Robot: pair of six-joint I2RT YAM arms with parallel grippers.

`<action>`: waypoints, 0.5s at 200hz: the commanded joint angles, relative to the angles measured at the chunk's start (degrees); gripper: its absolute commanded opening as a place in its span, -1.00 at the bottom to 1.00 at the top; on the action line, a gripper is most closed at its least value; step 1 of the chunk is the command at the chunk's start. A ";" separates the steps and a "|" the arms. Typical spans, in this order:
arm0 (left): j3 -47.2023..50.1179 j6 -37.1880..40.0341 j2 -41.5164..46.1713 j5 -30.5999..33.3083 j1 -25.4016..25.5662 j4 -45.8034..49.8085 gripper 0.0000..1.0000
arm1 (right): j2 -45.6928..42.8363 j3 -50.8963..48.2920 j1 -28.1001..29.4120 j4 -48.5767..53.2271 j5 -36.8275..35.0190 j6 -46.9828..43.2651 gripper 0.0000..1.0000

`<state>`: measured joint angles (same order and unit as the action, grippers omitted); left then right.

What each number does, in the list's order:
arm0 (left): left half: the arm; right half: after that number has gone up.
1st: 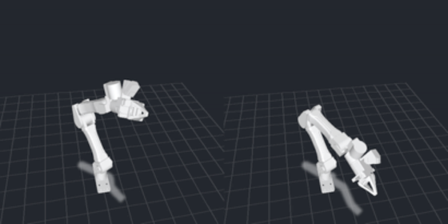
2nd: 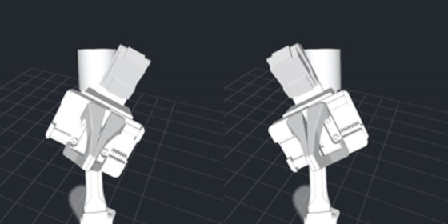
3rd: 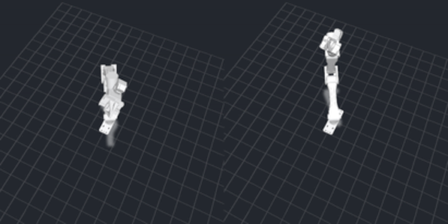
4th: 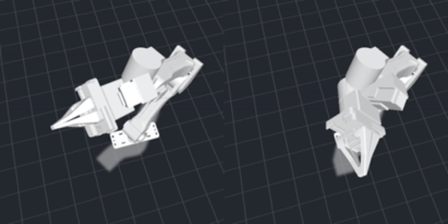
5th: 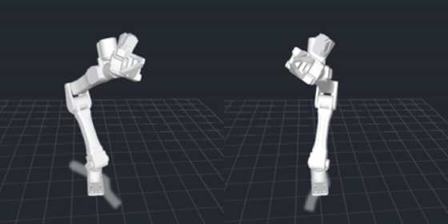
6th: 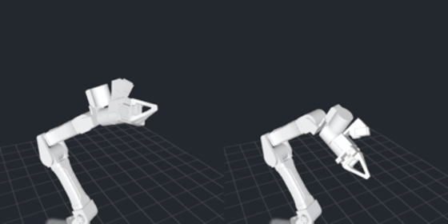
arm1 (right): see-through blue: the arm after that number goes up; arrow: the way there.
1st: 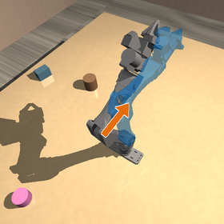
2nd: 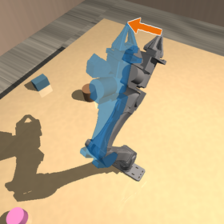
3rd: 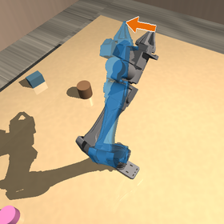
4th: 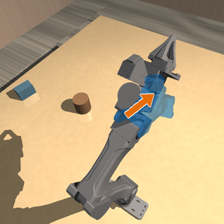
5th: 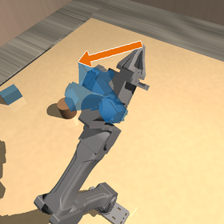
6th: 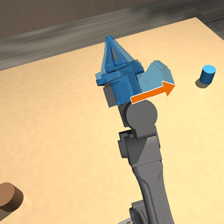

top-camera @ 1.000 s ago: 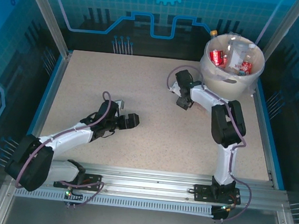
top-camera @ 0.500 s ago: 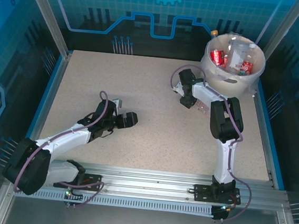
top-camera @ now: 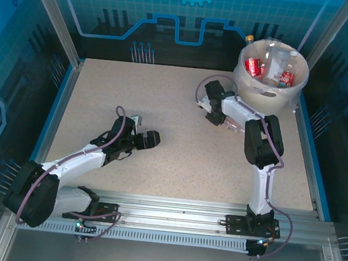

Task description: Put the plastic bottles in the bin

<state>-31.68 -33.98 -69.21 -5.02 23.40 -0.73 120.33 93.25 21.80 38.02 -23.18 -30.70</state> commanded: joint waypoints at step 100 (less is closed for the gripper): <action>-0.46 0.67 -1.81 -2.01 -0.46 -1.55 0.98 | -32.44 12.64 0.31 -8.59 7.65 8.87 -0.23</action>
<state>-31.68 -34.00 -70.32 -5.48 23.40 -0.89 91.15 103.42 24.99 35.73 -13.96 -24.80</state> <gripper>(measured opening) 0.992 0.396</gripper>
